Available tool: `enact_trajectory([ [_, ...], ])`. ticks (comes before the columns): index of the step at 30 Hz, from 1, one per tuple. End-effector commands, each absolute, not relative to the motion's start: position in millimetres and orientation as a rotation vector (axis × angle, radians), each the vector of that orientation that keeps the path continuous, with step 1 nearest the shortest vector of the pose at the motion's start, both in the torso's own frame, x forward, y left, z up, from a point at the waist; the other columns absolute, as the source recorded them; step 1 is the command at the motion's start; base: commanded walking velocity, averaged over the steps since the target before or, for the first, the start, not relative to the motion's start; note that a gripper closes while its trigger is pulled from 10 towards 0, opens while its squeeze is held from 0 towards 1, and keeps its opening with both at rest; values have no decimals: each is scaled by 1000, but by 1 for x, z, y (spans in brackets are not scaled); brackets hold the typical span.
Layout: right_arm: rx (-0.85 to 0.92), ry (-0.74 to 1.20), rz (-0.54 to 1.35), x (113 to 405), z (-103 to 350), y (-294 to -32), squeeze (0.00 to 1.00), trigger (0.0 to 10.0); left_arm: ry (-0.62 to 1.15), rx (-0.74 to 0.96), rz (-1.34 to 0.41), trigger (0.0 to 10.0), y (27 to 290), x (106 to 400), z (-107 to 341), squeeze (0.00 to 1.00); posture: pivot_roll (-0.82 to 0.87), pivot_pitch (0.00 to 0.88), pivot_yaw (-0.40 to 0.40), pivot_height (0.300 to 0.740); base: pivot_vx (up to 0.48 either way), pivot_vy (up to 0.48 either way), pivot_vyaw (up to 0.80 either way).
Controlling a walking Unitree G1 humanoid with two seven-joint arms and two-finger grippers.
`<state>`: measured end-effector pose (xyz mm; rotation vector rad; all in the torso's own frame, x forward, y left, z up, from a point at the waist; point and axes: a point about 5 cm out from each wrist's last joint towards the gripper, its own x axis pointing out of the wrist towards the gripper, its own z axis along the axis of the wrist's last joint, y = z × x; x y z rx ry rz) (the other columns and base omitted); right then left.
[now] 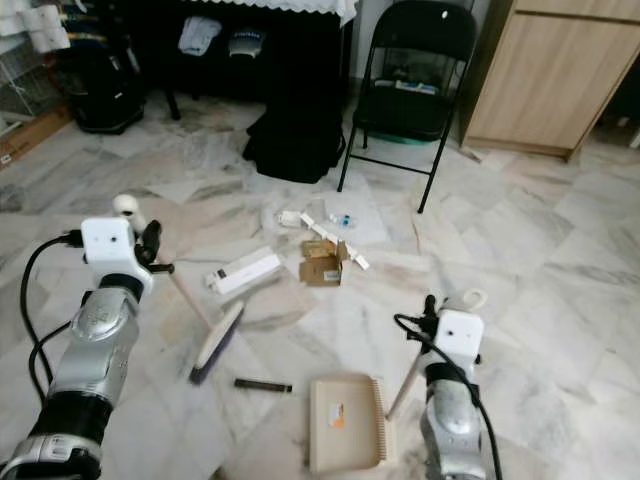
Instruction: Sweep floor
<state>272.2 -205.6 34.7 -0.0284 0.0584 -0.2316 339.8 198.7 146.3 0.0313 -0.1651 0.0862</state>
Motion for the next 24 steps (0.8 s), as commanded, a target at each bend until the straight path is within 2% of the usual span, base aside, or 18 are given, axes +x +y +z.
enact_trajectory([
  [1,-14,6,-220,277,43,-202,0,10000,-225,54,105,10000,205,340,159,0,-86,79,13,740,0,0,0],
  [4,-12,23,-223,278,40,-205,0,10000,-226,59,98,10000,204,339,158,0,-86,80,13,740,0,0,-158],
  [10,-15,27,-226,278,38,-207,0,10000,-231,59,93,10000,203,340,159,0,-86,81,14,740,0,0,-727],
  [21,-13,27,-218,279,35,-208,0,10000,-236,73,99,10000,204,339,160,0,-83,81,12,740,0,0,0],
  [24,-14,28,-217,279,35,-207,0,10000,-236,80,103,10000,205,339,160,0,-84,83,12,740,300,0,0],
])
